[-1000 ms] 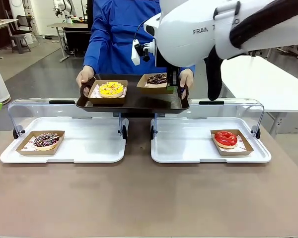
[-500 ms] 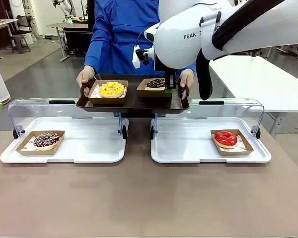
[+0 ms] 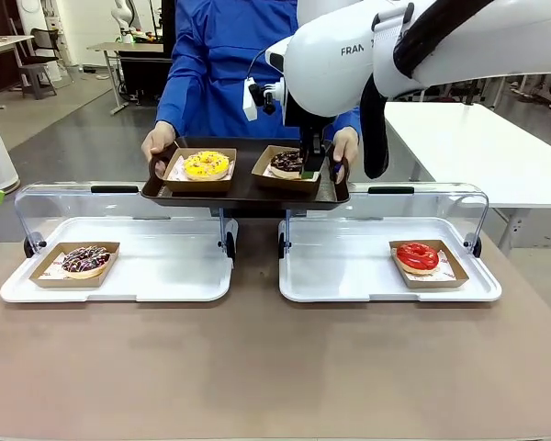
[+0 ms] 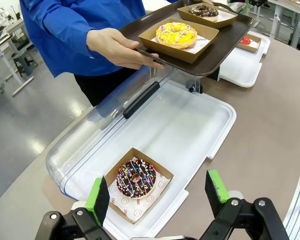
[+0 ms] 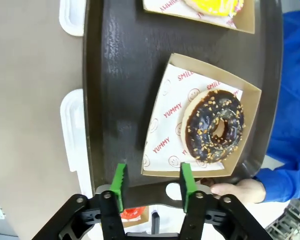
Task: Provide the desired donut to the person.
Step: Place the picked Paper togo box onto the Handle tray extended by the person.
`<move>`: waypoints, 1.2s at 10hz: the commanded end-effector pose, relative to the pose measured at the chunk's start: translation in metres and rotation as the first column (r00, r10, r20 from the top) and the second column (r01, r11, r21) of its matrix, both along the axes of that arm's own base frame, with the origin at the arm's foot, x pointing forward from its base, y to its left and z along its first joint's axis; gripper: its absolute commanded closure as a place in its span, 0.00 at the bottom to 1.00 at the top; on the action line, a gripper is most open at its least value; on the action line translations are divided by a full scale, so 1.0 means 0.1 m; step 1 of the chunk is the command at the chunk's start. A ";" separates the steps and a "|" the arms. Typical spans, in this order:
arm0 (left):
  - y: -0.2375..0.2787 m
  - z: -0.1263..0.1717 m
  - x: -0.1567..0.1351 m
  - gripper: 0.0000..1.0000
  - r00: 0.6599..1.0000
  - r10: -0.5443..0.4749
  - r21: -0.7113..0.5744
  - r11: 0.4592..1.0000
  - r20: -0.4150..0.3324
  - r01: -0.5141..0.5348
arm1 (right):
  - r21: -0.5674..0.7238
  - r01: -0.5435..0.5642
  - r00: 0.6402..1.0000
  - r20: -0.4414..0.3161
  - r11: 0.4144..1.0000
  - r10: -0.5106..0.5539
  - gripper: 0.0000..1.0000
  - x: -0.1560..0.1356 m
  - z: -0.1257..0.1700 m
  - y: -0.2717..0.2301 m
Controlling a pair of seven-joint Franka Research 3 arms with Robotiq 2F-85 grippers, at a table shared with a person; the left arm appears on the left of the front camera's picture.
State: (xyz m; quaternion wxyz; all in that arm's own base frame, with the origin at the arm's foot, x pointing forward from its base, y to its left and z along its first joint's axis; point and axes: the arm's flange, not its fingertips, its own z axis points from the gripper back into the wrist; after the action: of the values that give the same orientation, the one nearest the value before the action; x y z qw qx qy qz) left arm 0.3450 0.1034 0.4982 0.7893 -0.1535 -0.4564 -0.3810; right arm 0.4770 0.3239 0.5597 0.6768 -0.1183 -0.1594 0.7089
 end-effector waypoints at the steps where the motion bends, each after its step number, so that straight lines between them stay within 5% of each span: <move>1: 0.02 -0.01 -0.01 0.00 1.000 0.001 -0.010 1.000 0.002 0.000 | 0.013 -0.020 0.999 -0.029 1.000 0.021 0.05 0.00 0.06 -0.07; 8: 0.02 -0.01 -0.01 0.00 1.000 0.001 -0.010 1.000 0.002 0.000 | 0.028 -0.048 0.997 -0.063 0.998 0.049 0.00 0.00 0.13 -0.04; 9: 0.02 -0.01 -0.01 0.00 1.000 0.001 -0.010 1.000 0.002 0.000 | 0.013 -0.015 0.993 -0.115 1.000 0.016 0.00 0.04 0.20 -0.01; 10: 0.02 -0.01 -0.01 0.00 1.000 0.001 -0.010 1.000 0.002 0.000 | 0.020 -0.041 0.998 -0.044 0.999 0.042 0.00 -0.03 0.07 -0.01; 12: 0.02 -0.01 -0.01 0.00 1.000 0.001 -0.010 1.000 0.002 0.000 | 0.020 -0.041 0.998 -0.044 0.999 0.042 0.00 -0.03 0.07 -0.01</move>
State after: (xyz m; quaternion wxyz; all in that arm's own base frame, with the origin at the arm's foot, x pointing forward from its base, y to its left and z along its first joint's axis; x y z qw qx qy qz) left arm 0.3450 0.1034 0.4982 0.7893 -0.1535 -0.4564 -0.3810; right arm 0.4743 0.3239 0.5720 0.6684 -0.0914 -0.1466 0.7235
